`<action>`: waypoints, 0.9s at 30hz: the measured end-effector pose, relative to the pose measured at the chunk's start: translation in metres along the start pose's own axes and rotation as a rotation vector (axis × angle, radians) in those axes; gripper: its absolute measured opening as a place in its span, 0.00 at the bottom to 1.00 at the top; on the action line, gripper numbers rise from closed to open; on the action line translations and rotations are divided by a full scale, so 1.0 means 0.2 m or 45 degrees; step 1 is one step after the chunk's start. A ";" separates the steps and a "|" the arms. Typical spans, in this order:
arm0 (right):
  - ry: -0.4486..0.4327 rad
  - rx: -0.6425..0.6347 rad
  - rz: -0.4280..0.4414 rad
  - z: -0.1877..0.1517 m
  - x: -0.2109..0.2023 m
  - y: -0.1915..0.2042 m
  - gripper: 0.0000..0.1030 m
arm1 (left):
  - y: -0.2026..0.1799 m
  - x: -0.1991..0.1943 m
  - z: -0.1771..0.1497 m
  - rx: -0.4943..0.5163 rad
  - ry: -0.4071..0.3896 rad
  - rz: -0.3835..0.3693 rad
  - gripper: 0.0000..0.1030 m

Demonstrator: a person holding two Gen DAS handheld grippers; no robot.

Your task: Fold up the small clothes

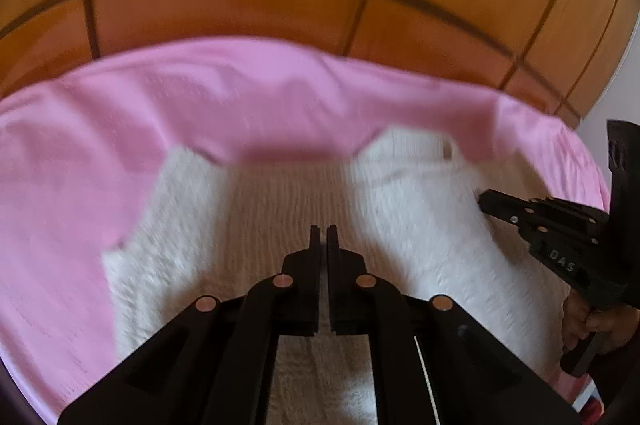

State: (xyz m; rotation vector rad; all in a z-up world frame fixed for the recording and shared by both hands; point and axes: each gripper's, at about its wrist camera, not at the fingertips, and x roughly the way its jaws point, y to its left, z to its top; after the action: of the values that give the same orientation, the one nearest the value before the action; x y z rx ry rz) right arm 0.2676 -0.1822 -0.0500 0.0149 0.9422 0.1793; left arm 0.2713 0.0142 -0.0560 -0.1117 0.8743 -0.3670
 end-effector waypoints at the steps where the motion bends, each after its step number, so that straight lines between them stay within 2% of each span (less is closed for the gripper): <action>1: -0.026 0.007 -0.008 0.02 -0.02 0.00 0.00 | 0.00 -0.01 0.01 -0.012 -0.014 -0.001 0.00; 4: -0.036 0.023 -0.024 0.06 0.00 -0.03 0.00 | 0.02 0.00 0.06 -0.036 -0.053 0.051 0.00; 9: 0.052 -0.002 -0.077 0.00 0.15 -0.02 0.00 | 0.04 0.16 0.05 -0.049 0.055 0.105 0.00; 11: 0.050 -0.004 -0.092 -0.03 0.18 -0.02 0.00 | 0.05 0.21 0.03 -0.049 0.076 0.122 0.01; 15: 0.037 0.025 -0.113 -0.03 0.22 -0.05 0.00 | 0.09 0.22 0.03 -0.120 0.072 0.123 0.02; 18: 0.031 0.019 -0.125 -0.03 0.22 -0.05 0.00 | 0.07 0.17 0.02 -0.118 0.068 0.156 0.05; 19: 0.029 0.019 -0.123 -0.04 0.21 -0.04 0.00 | 0.06 0.15 0.02 -0.117 0.064 0.161 0.19; 20: 0.026 0.027 -0.118 -0.04 0.19 -0.05 0.00 | 0.05 0.10 0.00 -0.118 0.047 0.150 0.41; 22: 0.022 0.048 -0.112 -0.05 0.16 -0.06 0.00 | 0.03 0.00 -0.04 -0.115 -0.008 0.159 0.56; 24: 0.019 0.065 -0.098 -0.07 0.09 -0.06 0.12 | 0.02 -0.10 -0.09 -0.094 -0.040 0.171 0.56; 26: -0.009 0.092 -0.094 -0.12 0.00 -0.06 0.57 | 0.02 -0.18 -0.13 -0.094 -0.060 0.180 0.56; 27: -0.030 0.109 -0.100 -0.15 -0.04 -0.07 0.63 | 0.02 -0.24 -0.16 -0.093 -0.073 0.183 0.56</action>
State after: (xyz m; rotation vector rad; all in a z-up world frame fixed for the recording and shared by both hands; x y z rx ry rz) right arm 0.2415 -0.1997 -0.0616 0.0589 0.9247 0.0661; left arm 0.2209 0.0370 -0.0428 -0.1256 0.8337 -0.1971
